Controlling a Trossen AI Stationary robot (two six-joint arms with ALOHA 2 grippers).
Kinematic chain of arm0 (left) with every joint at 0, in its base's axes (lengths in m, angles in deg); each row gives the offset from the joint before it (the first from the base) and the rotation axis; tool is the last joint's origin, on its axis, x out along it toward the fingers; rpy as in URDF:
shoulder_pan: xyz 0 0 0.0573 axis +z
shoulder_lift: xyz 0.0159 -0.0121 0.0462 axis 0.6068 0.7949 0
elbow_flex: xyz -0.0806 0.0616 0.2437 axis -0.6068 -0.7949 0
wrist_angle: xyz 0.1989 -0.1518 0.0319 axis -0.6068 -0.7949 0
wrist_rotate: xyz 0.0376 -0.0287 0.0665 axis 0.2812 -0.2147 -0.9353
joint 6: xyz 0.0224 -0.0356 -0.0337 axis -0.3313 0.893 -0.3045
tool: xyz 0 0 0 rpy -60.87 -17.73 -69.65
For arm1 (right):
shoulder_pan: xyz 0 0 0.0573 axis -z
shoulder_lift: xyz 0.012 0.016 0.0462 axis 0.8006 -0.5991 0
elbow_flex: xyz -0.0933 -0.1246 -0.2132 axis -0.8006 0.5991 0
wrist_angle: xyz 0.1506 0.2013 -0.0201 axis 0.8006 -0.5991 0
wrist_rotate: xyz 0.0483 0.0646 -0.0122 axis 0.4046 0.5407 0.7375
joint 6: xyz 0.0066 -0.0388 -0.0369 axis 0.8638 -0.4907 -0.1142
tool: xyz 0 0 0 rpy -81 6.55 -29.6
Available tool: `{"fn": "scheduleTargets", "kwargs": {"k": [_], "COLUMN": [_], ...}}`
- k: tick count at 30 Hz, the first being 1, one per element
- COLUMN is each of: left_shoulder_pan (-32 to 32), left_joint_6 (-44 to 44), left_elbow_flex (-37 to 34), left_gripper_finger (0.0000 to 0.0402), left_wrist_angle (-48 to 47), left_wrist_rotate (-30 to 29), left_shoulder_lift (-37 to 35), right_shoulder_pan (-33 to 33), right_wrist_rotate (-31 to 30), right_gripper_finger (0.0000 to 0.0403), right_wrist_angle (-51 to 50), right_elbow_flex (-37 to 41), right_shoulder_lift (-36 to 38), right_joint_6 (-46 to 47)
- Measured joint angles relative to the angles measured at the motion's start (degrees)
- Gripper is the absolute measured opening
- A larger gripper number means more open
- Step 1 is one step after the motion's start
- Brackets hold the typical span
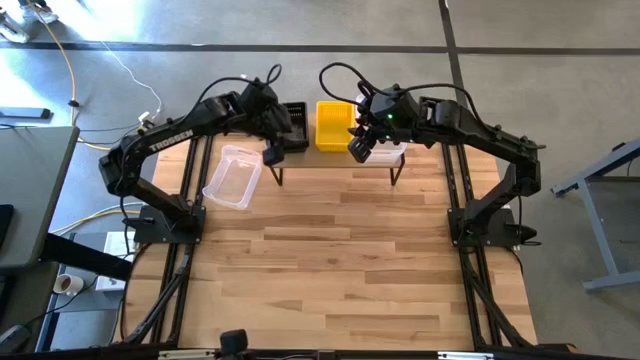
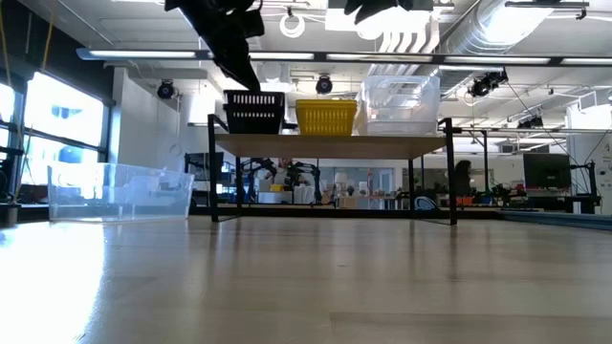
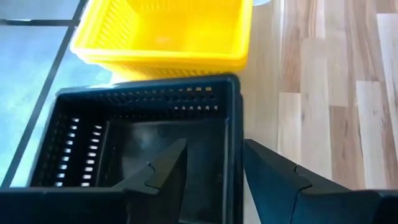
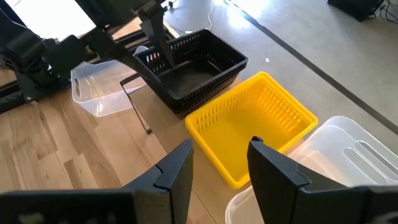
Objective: Stack baskets on shelf by color
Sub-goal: Stack the black basket on top of the black basket on the shelf, then move the transparent bin to the center of the table
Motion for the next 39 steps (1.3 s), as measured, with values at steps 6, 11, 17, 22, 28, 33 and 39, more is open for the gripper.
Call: {"fn": "scheduleTargets", "kwargs": {"k": [6, 11, 17, 22, 28, 33, 39], "left_shoulder_pan": [-0.07, 0.13, 0.13, 1.03, 3.72, 8.25, 13.42], "left_joint_6": [2.3, 7.3, 17.18, 25.62, 32.81, 37.92, 42.46], "left_elbow_flex": [0.0, 0.01, 0.02, -0.9, -5.56, -8.67, -12.01], "left_gripper_finger": [0.0145, 0.0145, 0.0145, 0.0145, 0.0145, 0.0145, 0.0145], "left_wrist_angle": [-0.54, -2.51, -13.78, -22.99, -24.71, -24.4, -24.22], "left_wrist_rotate": [-3.72, -10.91, -19.9, -20.32, -20.61, -20.41, -20.0], "left_shoulder_lift": [-2.99, -6.92, -10.22, -10.29, -10.23, -10.23, -10.23], "right_shoulder_pan": [0.0, 0.0, 0.0, -0.01, 0.0, -0.02, -0.02], "right_wrist_rotate": [0.0, 0.02, 0.02, 0.04, 1.95, 1.96, 1.95], "right_gripper_finger": [0.0138, 0.0138, 0.0138, 0.0138, 0.0138, 0.0138, 0.0138], "right_wrist_angle": [-0.17, -0.17, -0.17, -0.17, -0.17, -0.19, -0.2], "right_elbow_flex": [0.0, 0.0, 0.0, 0.0, 0.0, 0.0, 0.0], "right_shoulder_lift": [0.0, 0.0, 0.0, 0.0, 0.0, 0.0, 0.0], "right_joint_6": [0.0, -0.7, -1.53, -2.99, -3.02, -3.02, -3.04]}}
